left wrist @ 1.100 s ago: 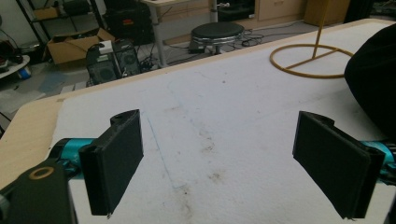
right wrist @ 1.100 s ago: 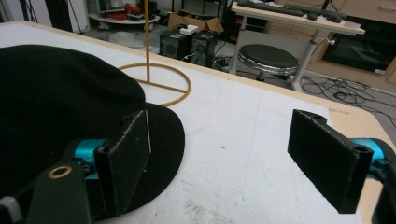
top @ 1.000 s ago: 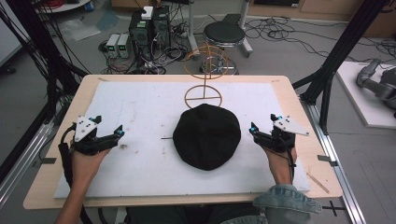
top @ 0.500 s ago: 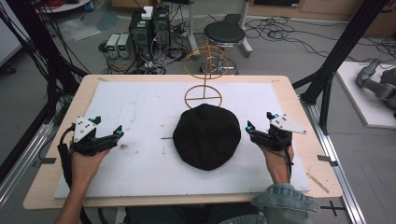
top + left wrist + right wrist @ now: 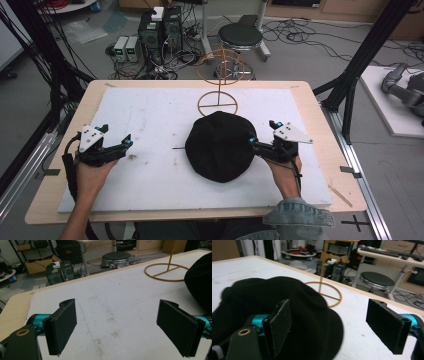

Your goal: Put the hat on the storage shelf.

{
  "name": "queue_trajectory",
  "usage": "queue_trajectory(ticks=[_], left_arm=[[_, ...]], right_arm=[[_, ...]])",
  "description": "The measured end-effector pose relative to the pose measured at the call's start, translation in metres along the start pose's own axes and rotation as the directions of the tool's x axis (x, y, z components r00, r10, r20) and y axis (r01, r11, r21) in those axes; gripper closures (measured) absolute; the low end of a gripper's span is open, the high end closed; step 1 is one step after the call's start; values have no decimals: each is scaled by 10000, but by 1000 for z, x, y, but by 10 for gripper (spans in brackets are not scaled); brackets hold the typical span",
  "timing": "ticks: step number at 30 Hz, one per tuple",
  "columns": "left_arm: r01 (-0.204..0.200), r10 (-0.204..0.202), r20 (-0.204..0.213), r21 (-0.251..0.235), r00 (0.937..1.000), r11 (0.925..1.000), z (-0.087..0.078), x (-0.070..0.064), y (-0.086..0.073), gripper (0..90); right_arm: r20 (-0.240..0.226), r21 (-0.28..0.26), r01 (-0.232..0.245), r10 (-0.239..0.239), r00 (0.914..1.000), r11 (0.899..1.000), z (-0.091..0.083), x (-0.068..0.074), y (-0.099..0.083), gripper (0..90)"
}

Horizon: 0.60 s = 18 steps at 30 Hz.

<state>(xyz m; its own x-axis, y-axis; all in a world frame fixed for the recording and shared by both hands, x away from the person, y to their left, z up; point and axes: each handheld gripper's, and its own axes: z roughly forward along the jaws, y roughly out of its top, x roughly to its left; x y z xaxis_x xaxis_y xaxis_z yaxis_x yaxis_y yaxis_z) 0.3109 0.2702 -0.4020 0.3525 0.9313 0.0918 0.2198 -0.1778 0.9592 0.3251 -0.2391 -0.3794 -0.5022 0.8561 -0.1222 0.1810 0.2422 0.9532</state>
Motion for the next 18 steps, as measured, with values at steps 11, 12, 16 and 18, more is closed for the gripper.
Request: queue_trajectory(ticks=[11,12,16,18], left_arm=[[15,-15,1,27,10000,10000,1,0,-1,167],[17,-17,-9,36,10000,10000,1,0,-1,167],[27,-27,-4,37,10000,10000,1,0,-1,167],[-2,2,-7,64,10000,10000,1,1,-1,167]], right_arm=[[-866,-147,621,-631,9942,9980,14,31,7,210],[-950,-121,596,-605,9936,9981,14,34,7,211],[-1175,-219,671,-692,9907,9975,17,40,9,211],[-1199,-265,728,-754,9899,9970,17,41,10,211]])
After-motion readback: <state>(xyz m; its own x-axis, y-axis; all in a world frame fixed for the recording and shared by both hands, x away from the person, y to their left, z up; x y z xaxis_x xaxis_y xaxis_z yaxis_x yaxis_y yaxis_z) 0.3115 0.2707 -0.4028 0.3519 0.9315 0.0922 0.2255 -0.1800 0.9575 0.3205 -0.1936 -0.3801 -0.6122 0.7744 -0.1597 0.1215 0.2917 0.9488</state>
